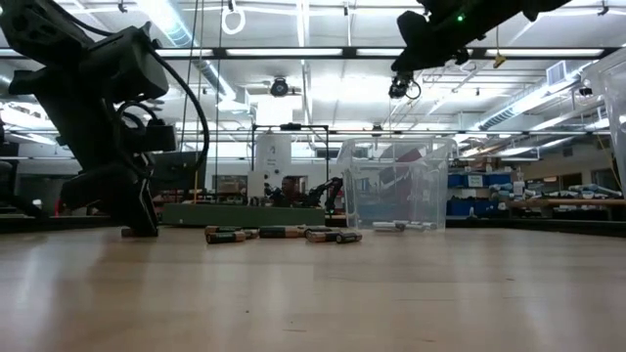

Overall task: Sort batteries
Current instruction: Put the black battery into the bottom transparent bin

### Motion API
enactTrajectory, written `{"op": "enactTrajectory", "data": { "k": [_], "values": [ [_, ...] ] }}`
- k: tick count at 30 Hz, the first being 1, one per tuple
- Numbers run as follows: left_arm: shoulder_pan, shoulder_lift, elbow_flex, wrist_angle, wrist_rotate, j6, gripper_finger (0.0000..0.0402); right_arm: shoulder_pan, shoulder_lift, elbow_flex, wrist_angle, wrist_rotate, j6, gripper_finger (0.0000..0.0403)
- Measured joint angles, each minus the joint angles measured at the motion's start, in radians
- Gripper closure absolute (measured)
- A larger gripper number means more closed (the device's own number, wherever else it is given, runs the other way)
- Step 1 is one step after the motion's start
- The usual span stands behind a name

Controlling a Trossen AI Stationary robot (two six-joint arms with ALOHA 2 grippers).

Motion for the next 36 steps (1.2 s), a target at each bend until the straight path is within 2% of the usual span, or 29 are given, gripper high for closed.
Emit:
{"op": "enactTrajectory", "data": {
  "k": [5,11,19,28,36],
  "values": [
    [0.000,0.001,-0.001,0.027,0.000,-0.016,0.0234,-0.001,0.000,0.000,0.037,-0.069,0.027,0.0323],
    [-0.001,0.003,-0.002,0.163,0.007,0.091,0.0234,-0.021,0.000,0.000,0.167,-0.151,0.026,0.0348],
    [-0.001,0.002,-0.001,0.232,-0.006,0.082,0.0234,-0.011,0.000,0.000,0.132,-0.155,0.001,0.0400],
    [-0.001,0.001,0.000,0.285,-0.014,0.100,0.0234,0.093,0.000,0.000,0.117,-0.159,0.002,0.0402],
    [-0.001,0.001,0.000,0.289,-0.019,0.100,0.0234,0.122,0.000,0.000,0.116,-0.158,0.015,0.0402]
  ]
}}
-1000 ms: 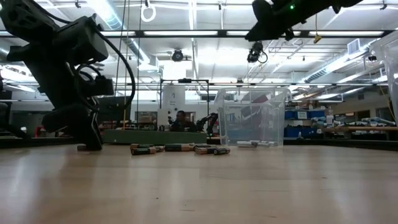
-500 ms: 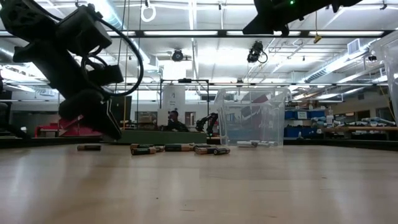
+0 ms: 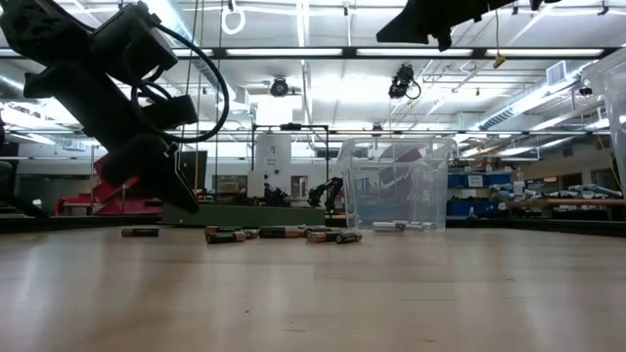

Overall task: Sort batteries
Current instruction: Put the black battery into the bottom transparent bin

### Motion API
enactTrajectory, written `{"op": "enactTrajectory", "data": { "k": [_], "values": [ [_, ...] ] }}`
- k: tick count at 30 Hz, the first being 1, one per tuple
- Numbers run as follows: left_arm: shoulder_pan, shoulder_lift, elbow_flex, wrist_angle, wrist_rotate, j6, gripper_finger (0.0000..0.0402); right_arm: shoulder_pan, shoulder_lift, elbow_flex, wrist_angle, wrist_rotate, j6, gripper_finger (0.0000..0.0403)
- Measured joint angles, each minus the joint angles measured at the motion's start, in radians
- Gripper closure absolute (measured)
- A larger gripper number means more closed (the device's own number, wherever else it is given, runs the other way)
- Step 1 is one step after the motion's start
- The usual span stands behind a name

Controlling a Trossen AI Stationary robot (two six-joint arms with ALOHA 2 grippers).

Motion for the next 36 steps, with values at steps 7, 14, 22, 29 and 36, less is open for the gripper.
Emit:
{"op": "enactTrajectory", "data": {
  "k": [7,14,22,29,36],
  "values": [
    [0.000,-0.001,0.001,0.012,0.000,0.003,0.0234,-0.055,-0.001,0.000,0.140,0.095,-0.090,0.0402],
    [0.000,-0.001,0.001,0.016,0.004,-0.076,0.0234,-0.110,0.000,0.000,0.058,0.016,-0.062,0.0403],
    [0.000,-0.001,0.001,-0.025,0.026,-0.045,0.0234,-0.006,0.000,0.000,-0.009,-0.102,-0.040,0.0403],
    [0.000,-0.006,0.066,-0.305,0.064,-0.027,0.0234,0.024,0.000,0.000,-0.047,-0.102,-0.016,0.0403],
    [0.000,-0.006,0.158,-0.576,0.100,-0.023,0.0234,0.024,0.000,0.000,-0.055,-0.102,-0.007,0.0403]
  ]
}}
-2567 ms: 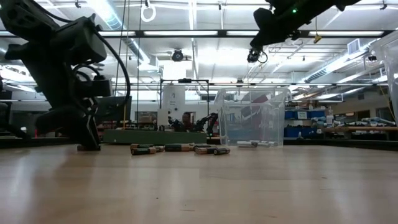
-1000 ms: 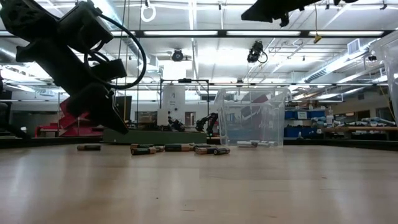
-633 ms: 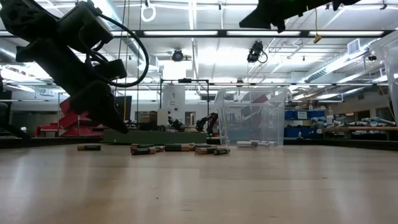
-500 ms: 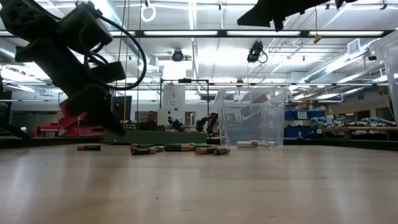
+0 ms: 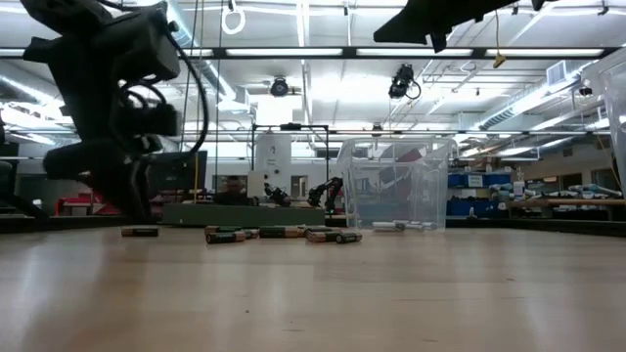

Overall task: Sort batteries
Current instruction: Put the black battery into the bottom transparent bin

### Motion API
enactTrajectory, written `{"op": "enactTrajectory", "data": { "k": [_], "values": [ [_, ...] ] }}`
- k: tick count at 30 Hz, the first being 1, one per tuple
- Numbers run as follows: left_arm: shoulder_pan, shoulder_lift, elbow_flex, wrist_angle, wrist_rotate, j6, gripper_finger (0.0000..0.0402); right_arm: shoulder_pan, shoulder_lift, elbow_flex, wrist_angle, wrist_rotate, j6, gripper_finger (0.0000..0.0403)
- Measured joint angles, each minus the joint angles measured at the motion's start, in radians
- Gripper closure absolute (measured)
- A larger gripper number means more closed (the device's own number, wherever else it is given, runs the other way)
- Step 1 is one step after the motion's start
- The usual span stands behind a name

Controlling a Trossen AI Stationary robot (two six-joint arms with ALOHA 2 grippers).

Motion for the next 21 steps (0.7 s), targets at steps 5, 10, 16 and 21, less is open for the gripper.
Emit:
{"op": "enactTrajectory", "data": {
  "k": [5,10,16,21],
  "values": [
    [-0.004,-0.009,-0.002,-0.040,0.013,0.023,0.0234,0.000,0.000,0.000,-0.002,0.000,0.000,0.0403],
    [-0.043,-0.061,0.000,0.051,0.042,0.047,0.0234,0.000,0.000,0.000,-0.009,0.000,0.000,0.0403],
    [-0.079,-0.096,-0.056,0.022,-0.005,-0.114,0.0234,0.000,0.000,0.000,-0.050,0.000,0.001,0.0402],
    [-0.090,-0.113,-0.105,0.083,-0.022,-0.132,0.0234,0.000,0.000,-0.016,-0.049,0.000,0.001,0.0402]
  ]
}}
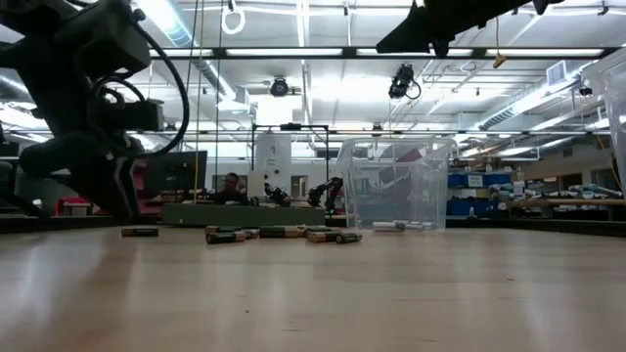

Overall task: Sort batteries
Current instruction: Put the black battery into the bottom transparent bin

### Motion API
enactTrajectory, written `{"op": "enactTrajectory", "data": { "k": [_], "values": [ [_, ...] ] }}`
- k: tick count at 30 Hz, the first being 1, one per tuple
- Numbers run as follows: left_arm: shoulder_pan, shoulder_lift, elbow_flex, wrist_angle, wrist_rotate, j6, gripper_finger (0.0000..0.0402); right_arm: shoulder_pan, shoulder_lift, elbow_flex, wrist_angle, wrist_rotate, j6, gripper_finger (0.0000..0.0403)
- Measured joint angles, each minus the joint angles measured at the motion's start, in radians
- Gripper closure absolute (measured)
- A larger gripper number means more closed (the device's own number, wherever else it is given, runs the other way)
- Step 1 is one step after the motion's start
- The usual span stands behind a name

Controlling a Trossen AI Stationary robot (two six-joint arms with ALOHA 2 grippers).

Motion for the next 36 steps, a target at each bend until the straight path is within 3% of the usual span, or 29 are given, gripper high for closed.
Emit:
{"op": "enactTrajectory", "data": {
  "k": [15,20,22,26,32,36],
  "values": [
    [0.000,-0.003,-0.167,0.254,-0.046,0.009,0.0234,-0.014,0.000,-0.080,0.185,-0.006,0.015,0.0403],
    [0.000,-0.002,-0.173,0.265,-0.049,-0.021,0.0234,-0.014,0.000,-0.077,0.387,-0.110,-0.079,0.0403],
    [0.000,-0.002,-0.173,0.268,-0.049,-0.027,0.0239,-0.014,-0.001,-0.061,0.392,-0.131,-0.106,0.0403],
    [0.000,-0.001,-0.174,0.271,-0.045,-0.052,0.0279,-0.014,-0.001,-0.055,0.378,-0.131,-0.138,0.0403],
    [0.000,-0.001,-0.174,0.274,-0.044,-0.056,0.0381,0.012,0.000,-0.055,0.290,-0.132,-0.136,0.0403],
    [0.000,0.001,-0.178,0.317,-0.077,-0.045,0.0388,0.039,0.000,-0.055,0.272,-0.132,-0.140,0.0403]
  ]
}}
